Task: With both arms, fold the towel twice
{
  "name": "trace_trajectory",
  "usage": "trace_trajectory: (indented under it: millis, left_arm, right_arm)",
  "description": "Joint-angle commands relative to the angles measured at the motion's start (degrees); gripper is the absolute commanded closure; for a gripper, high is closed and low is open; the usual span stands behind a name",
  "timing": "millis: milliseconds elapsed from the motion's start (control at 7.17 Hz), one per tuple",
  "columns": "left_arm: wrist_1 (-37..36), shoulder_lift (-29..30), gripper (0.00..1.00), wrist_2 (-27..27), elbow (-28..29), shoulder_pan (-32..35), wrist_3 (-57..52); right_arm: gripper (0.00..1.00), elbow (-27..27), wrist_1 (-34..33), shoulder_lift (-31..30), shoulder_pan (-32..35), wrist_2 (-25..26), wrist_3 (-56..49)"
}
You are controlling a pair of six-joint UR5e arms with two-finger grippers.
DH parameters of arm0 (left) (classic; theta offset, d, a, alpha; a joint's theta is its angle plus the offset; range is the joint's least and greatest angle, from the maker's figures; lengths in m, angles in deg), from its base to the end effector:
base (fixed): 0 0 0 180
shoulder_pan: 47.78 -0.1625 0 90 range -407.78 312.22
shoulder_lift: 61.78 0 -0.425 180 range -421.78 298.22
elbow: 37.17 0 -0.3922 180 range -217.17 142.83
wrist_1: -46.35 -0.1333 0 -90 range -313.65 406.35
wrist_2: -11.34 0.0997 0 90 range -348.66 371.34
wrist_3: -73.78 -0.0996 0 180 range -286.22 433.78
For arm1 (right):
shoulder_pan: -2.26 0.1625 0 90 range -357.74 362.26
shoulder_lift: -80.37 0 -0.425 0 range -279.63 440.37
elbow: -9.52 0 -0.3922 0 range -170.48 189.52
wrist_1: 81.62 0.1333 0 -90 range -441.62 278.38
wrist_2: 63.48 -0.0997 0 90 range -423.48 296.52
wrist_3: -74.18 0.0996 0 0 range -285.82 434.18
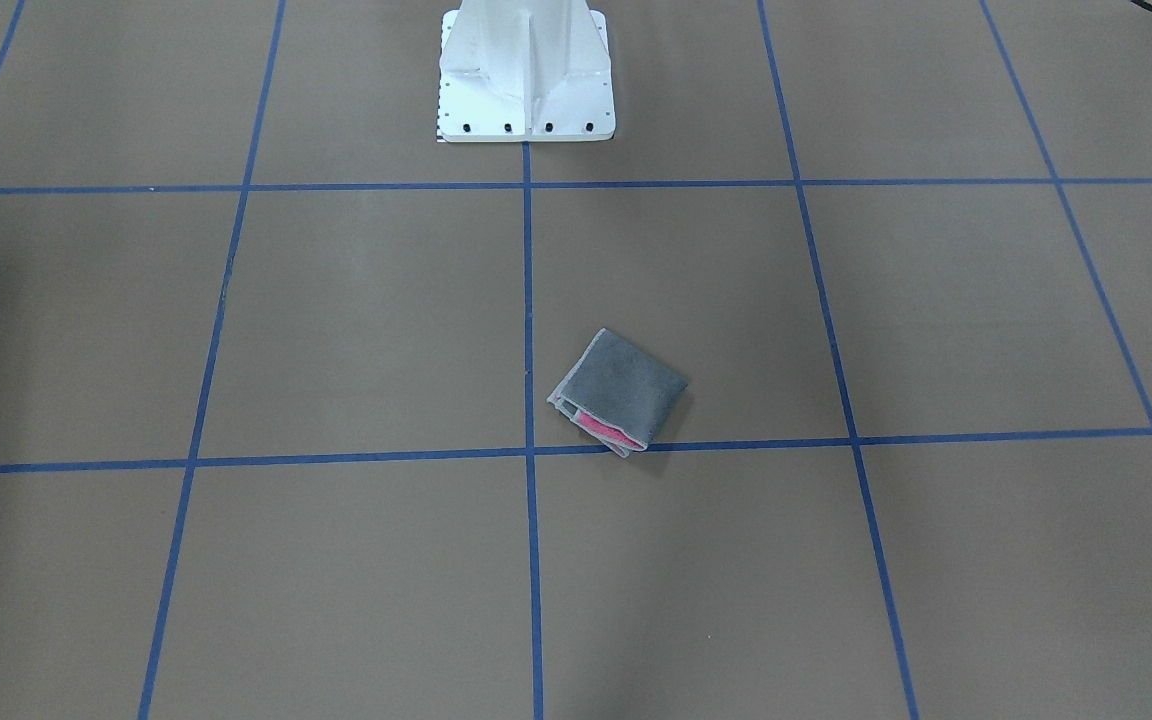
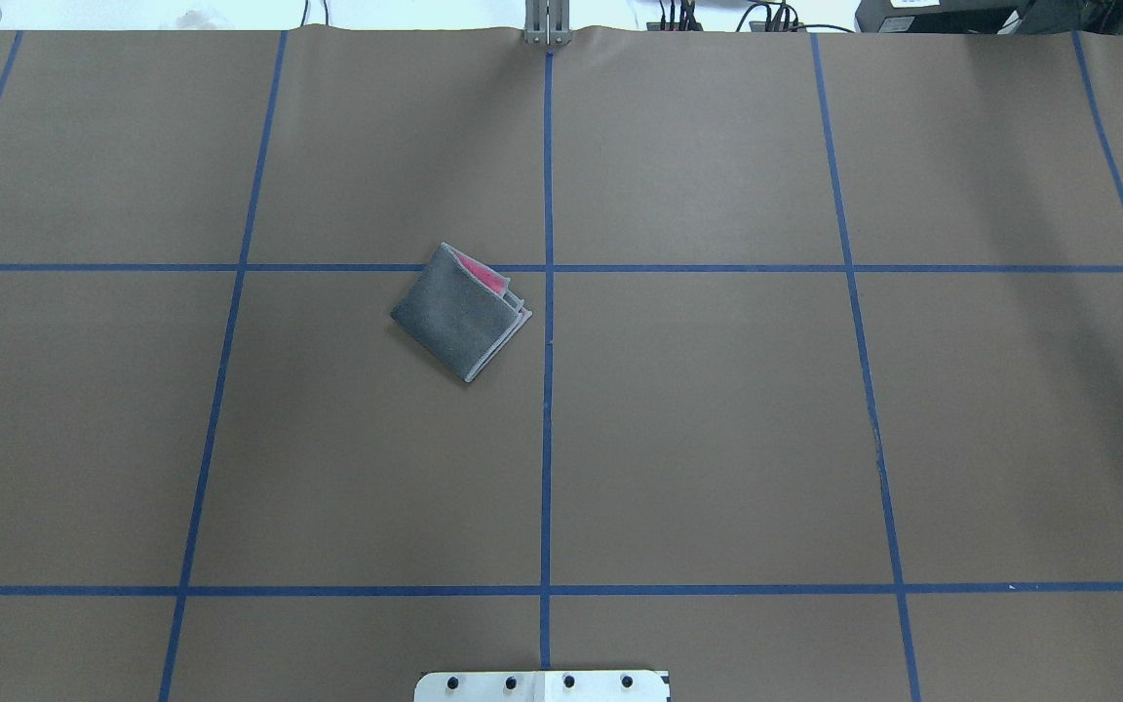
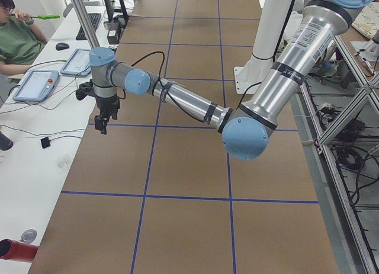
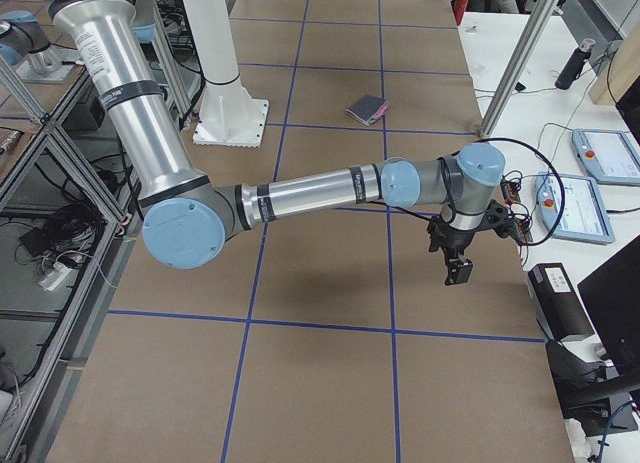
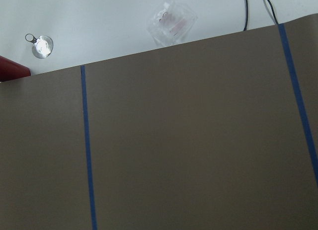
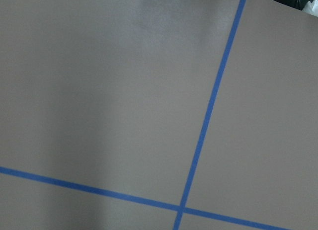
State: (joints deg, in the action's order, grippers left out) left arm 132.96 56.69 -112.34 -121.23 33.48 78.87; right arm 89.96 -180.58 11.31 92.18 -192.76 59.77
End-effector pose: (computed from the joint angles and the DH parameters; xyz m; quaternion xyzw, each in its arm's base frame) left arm 0.0271 -0.6901 0.4314 0.1236 0.3027 0.0782 0.9418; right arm 0.0693 -0.6393 0.5549 0.0616 -0.3309 -0.1258 0.9332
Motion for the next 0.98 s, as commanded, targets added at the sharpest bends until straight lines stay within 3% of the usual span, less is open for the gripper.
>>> trace_trajectory:
  millis: [0,139,418,558,837]
  left_arm:
    - [1.4,-7.5,0.00,-6.6,-1.0,4.5,-8.0]
    - [4.2,-10.1,0.00,-6.8,-1.2,5.0,-8.1]
    - [15.3,-18.4,0.00,-6.2,-0.2,4.9,-8.0]
    - [19.2,-22.2,0.00,-6.2,-0.2,4.9,-8.1]
    - [18.7,-26.5,0.00,-7.4,-3.5,5.7,-7.7]
  right_arm:
    - [0.00,6.2,-3.3,-8.1,6.1,-1.2,-7.6]
    - [0.00,10.8,-2.8,-11.9,6.1,-1.3,-7.5]
    - [0.00,10.4,1.4,-19.8,6.3,-1.1,-7.6]
    - [0.00,8.3,7.8,-21.4,6.4,-1.2,-7.0]
    - [0.00,8.4,8.1,-22.4,6.4,-2.2,-6.7]
